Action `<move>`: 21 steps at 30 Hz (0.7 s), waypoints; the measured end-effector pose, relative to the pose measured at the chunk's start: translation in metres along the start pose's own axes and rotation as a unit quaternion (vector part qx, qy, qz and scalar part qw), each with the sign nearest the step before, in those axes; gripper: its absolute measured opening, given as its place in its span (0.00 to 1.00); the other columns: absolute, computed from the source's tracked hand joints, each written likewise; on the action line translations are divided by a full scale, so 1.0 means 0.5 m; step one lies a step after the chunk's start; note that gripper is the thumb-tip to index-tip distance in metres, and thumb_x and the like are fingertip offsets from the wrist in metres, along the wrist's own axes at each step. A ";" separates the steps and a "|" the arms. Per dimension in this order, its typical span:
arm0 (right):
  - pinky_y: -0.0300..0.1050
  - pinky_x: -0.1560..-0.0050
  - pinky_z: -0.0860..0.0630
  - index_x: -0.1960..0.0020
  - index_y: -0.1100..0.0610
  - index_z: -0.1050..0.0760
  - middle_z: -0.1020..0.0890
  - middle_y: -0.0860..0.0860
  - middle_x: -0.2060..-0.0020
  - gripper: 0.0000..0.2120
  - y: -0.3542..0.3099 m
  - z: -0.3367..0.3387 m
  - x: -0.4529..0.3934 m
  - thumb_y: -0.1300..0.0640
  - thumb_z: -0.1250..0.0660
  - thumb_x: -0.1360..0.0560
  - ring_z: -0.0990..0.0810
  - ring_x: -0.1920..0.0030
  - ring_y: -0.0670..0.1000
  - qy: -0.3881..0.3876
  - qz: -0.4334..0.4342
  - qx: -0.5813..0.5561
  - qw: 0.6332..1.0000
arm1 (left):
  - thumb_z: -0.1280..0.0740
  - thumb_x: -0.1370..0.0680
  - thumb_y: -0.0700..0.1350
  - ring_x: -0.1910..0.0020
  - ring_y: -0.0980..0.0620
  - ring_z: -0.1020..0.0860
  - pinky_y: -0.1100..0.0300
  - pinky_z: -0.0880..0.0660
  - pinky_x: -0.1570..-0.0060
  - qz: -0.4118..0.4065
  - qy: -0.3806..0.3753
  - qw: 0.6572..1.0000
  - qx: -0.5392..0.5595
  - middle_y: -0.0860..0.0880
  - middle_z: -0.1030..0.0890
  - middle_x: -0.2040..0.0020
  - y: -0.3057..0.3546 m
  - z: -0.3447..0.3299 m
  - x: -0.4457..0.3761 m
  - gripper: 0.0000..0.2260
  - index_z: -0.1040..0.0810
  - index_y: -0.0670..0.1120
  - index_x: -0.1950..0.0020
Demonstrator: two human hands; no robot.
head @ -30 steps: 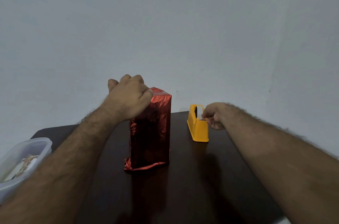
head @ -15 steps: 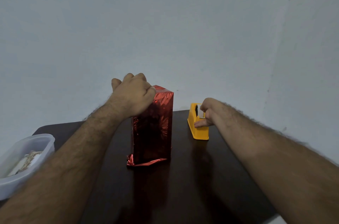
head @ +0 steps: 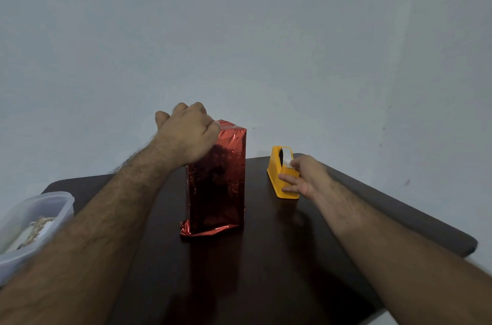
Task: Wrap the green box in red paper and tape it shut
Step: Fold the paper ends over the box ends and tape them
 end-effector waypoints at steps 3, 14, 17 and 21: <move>0.73 0.45 0.19 0.29 0.63 0.30 0.22 0.58 0.40 0.21 0.009 0.017 0.005 0.65 0.35 0.21 0.12 0.53 0.62 0.020 0.016 0.041 0.999 | 0.47 0.15 0.53 0.44 0.50 0.32 0.48 0.45 0.44 0.005 0.004 1.000 0.000 0.53 0.24 0.45 -0.001 -0.002 -0.001 0.22 0.17 0.48 0.56; 0.50 0.61 0.21 0.38 0.57 0.23 0.18 0.56 0.47 0.17 0.047 0.043 0.000 0.55 0.25 0.25 0.18 0.48 0.57 0.087 0.018 0.111 0.990 | 0.47 0.15 0.53 0.44 0.50 0.32 0.48 0.44 0.43 0.005 0.011 1.000 -0.003 0.53 0.25 0.45 -0.006 -0.006 -0.004 0.21 0.17 0.49 0.56; 0.50 0.61 0.21 0.37 0.58 0.22 0.18 0.56 0.43 0.18 0.056 0.045 -0.011 0.54 0.24 0.24 0.17 0.45 0.59 0.100 0.026 0.123 0.987 | 0.47 0.15 0.54 0.43 0.50 0.32 0.47 0.44 0.43 0.003 0.011 1.000 -0.005 0.53 0.24 0.46 -0.005 -0.007 -0.003 0.22 0.17 0.48 0.56; 0.53 0.57 0.18 0.35 0.58 0.24 0.19 0.56 0.42 0.19 0.048 0.046 -0.010 0.56 0.24 0.23 0.18 0.45 0.59 0.095 0.006 0.133 0.987 | 0.48 0.16 0.54 0.43 0.49 0.32 0.47 0.43 0.43 0.000 0.011 1.000 -0.006 0.53 0.25 0.45 -0.006 -0.005 -0.002 0.22 0.17 0.48 0.56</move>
Point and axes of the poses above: each hand's wrist, its own x-axis away from the middle knuckle, its own z-axis out of the back of the hand, y = z × x, the point moved 3 cm from there along -x, towards the middle knuckle
